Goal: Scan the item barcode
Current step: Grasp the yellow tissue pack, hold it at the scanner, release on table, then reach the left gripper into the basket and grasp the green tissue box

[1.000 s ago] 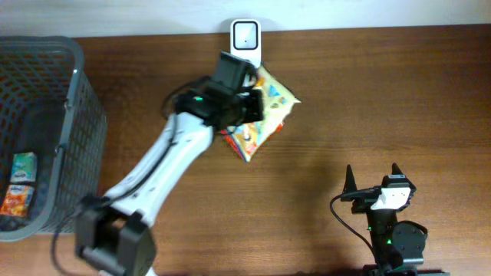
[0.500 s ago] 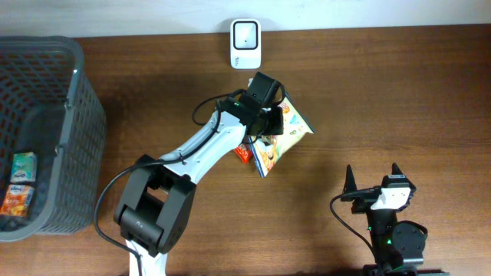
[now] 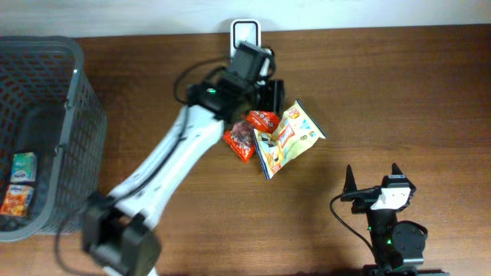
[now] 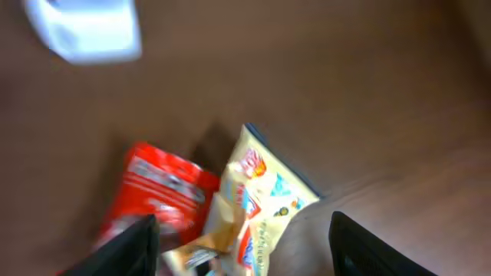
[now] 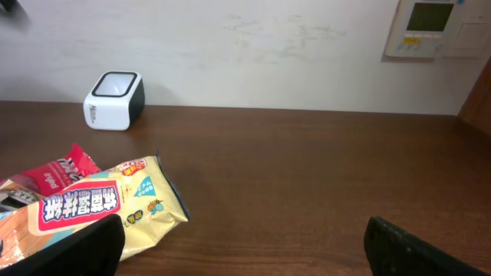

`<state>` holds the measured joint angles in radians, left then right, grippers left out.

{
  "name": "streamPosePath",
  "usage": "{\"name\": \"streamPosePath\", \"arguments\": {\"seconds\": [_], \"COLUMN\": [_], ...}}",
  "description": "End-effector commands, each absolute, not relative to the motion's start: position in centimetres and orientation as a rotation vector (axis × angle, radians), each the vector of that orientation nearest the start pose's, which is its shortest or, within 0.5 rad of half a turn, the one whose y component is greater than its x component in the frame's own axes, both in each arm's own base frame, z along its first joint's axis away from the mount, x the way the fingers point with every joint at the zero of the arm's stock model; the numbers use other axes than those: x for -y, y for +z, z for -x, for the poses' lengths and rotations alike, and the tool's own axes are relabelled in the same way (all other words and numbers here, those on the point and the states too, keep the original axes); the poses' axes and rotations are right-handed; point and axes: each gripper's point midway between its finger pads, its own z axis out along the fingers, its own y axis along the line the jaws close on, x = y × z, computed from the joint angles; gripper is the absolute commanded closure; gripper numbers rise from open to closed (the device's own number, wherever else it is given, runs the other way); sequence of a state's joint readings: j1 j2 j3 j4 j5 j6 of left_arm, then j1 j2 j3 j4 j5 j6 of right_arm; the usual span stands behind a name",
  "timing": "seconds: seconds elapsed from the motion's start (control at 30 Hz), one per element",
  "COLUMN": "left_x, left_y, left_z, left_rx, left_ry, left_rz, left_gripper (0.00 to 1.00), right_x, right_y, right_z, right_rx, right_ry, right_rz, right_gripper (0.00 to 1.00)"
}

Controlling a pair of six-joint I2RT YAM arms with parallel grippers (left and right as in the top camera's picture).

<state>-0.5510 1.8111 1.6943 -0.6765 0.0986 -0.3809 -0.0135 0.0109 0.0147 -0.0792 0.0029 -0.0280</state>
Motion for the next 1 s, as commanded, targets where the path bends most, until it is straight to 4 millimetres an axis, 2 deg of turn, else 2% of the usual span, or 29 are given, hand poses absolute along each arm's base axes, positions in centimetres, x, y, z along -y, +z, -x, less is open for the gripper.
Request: {"name": "streamPosePath", "arguments": {"seconds": [0.0, 0.07, 0.13, 0.23, 0.3, 0.37, 0.47, 0.6, 0.67, 0.83, 0.97], "left_x": [21.7, 16.7, 13.3, 4.6, -0.1, -6.1, -11.6, -16.5, -18.4, -21.2, -23.1], "left_y": [30.9, 33.3, 34.8, 37.6, 38.5, 38.8, 38.1, 36.7, 36.1, 35.1, 33.5], "left_z": [-41.6, -40.5, -39.8, -37.9, -36.7, -34.8, -32.6, -29.9, -28.9, -27.7, -27.9], "left_rx": [-2.25, -2.221, -2.195, -2.122, -2.088, -2.059, -2.057, -2.069, -2.063, -2.045, -2.06], "left_ry": [-0.387, -0.25, -0.166, 0.04, 0.152, 0.295, 0.425, 0.531, 0.567, 0.61, 0.627], "left_rz": [-0.178, -0.064, 0.016, 0.239, 0.369, 0.54, 0.709, 0.882, 0.95, 1.072, 1.143], "left_gripper": [0.3, 0.24, 0.2, 0.18, 0.18, 0.12, 0.09, 0.07, 0.05, 0.01, 0.01], "right_x": [0.7, 0.7, 0.7, 0.7, 0.7, 0.7, 0.7, 0.7, 0.7, 0.7, 0.7], "right_y": [15.5, 15.5, 15.5, 15.5, 15.5, 15.5, 15.5, 15.5, 15.5, 15.5, 15.5], "right_z": [-24.6, -24.6, -24.6, -24.6, -24.6, -24.6, -24.6, -24.6, -24.6, -24.6, -24.6], "right_rx": [-1.65, -1.65, -1.65, -1.65, -1.651, -1.651, -1.65, -1.651, -1.651, -1.651, -1.651], "right_ry": [-0.047, -0.047, -0.047, -0.047, -0.047, -0.047, -0.047, -0.047, -0.047, -0.047, -0.047], "right_rz": [-0.002, -0.001, -0.002, -0.002, -0.001, -0.002, -0.002, -0.001, -0.002, -0.002, -0.002], "right_gripper": [0.01, 0.01, 0.01, 0.01, 0.01, 0.02, 0.01, 0.01, 0.02, 0.01, 0.01]}}
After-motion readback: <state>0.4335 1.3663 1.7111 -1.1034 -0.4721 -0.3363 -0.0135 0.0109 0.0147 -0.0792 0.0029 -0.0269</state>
